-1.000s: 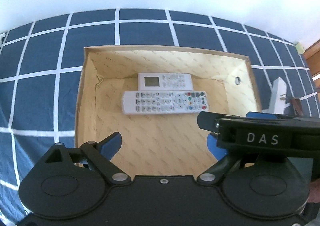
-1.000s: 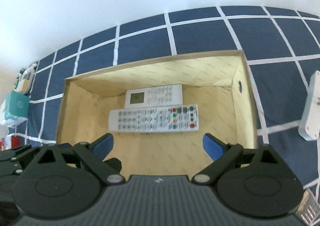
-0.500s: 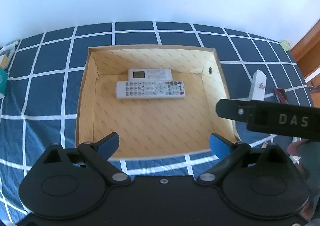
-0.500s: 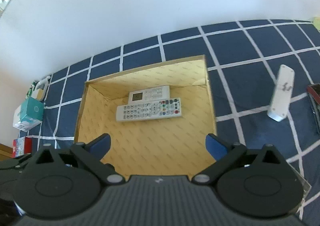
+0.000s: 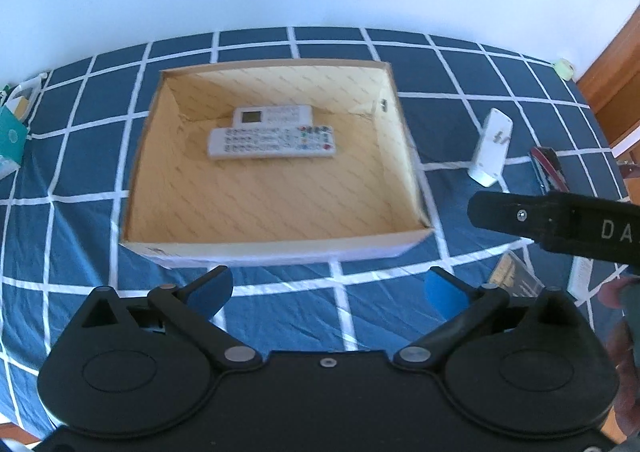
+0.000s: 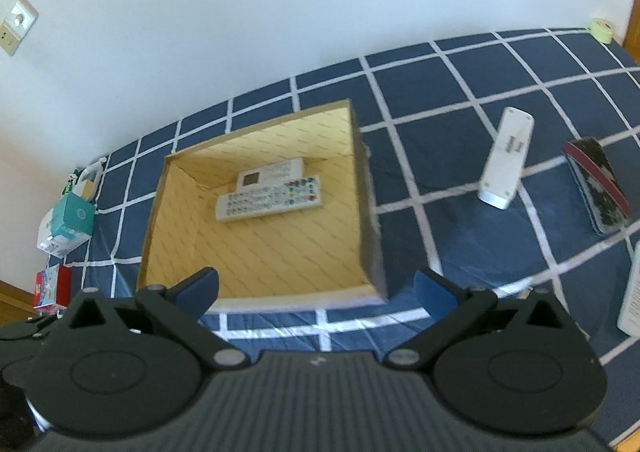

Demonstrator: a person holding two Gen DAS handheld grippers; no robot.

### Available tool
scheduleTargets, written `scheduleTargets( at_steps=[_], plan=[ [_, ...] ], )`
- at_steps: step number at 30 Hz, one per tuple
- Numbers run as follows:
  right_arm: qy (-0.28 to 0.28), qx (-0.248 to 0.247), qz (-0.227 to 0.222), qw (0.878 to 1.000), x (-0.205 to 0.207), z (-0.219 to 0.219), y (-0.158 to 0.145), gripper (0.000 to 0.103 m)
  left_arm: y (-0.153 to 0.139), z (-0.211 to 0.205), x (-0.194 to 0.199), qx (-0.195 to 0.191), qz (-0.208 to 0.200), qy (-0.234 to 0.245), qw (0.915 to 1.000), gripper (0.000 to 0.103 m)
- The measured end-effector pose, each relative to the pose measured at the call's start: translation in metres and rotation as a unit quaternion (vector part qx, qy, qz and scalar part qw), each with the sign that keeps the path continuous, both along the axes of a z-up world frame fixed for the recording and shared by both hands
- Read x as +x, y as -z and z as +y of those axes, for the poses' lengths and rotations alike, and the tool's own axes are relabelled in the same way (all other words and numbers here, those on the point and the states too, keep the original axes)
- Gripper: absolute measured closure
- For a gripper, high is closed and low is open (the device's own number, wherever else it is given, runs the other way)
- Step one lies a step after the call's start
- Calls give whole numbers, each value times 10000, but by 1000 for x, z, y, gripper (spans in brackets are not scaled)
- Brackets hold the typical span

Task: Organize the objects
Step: 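Lift the open right tool out of the box, then move the right tool toward the clear screwdriver-set case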

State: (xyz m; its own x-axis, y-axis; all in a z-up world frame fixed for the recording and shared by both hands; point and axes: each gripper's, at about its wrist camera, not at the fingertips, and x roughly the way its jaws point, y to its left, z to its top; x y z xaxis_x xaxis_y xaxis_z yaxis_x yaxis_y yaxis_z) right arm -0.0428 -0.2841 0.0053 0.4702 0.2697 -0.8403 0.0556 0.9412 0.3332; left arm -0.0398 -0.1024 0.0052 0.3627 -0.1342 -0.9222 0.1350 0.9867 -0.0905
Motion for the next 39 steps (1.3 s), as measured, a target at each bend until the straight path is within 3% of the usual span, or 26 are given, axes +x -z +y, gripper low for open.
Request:
scheduleTargets(
  at_steps=[23,32,39],
  plan=[
    [87,-95,392,9991,-37,-199,29,0,33,-191,-31,34,303,113,9995,0],
    [928,121,702,9931,-55,-242,63,0,66,-233,-24,215,646,961,9930,0],
    [1928,339,980,9757,-74,-247,96,0,99,-249,-14,414,904,1977,9752,0]
  ],
)
